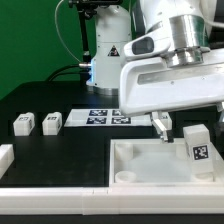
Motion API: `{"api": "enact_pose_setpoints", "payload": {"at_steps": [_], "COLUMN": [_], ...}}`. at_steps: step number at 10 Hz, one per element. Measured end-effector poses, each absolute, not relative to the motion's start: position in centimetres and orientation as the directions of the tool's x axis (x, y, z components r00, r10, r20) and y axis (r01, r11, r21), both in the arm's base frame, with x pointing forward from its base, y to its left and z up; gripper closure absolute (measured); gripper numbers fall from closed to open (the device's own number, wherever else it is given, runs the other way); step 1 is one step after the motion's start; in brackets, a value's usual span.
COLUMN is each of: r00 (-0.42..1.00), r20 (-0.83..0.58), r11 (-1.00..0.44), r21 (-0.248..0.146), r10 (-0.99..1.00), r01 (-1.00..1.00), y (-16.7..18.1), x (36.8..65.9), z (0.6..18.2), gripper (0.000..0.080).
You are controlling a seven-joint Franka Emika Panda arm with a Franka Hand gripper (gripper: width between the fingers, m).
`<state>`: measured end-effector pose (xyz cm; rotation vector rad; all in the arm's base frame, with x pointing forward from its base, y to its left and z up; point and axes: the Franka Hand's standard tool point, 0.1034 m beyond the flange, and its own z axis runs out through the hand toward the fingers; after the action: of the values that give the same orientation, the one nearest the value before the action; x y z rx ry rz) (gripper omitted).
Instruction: Assemble one leg
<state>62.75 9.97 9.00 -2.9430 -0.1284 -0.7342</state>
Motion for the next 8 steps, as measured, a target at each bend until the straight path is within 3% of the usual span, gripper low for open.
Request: {"api": "enact_pose_setpoints", "payload": {"at_steps": [1, 2, 4, 6, 8], "r00": [0.882, 0.931, 0.987, 0.996, 0.991], "r20": [0.469, 0.360, 0.149, 0.045, 0.107], "r11": [-0.991, -0.989, -0.982, -0.978, -0.978], "r21": [-0.083, -0.110, -0.167, -0.193, -0.184], "r10": [0.052, 0.057, 0.059, 0.074, 0.076], "r01": [0.102, 0.103, 0.084, 0.081, 0.095], "y": [9.4, 10.0, 11.3, 12.2, 12.0], "x": [63.2, 62.8, 63.2, 63.8, 65.0], "z": [9.3, 8.7, 9.2, 8.8, 8.4], "gripper": [0.0151, 0.0151, 0.0151, 0.0151, 0.0151]}}
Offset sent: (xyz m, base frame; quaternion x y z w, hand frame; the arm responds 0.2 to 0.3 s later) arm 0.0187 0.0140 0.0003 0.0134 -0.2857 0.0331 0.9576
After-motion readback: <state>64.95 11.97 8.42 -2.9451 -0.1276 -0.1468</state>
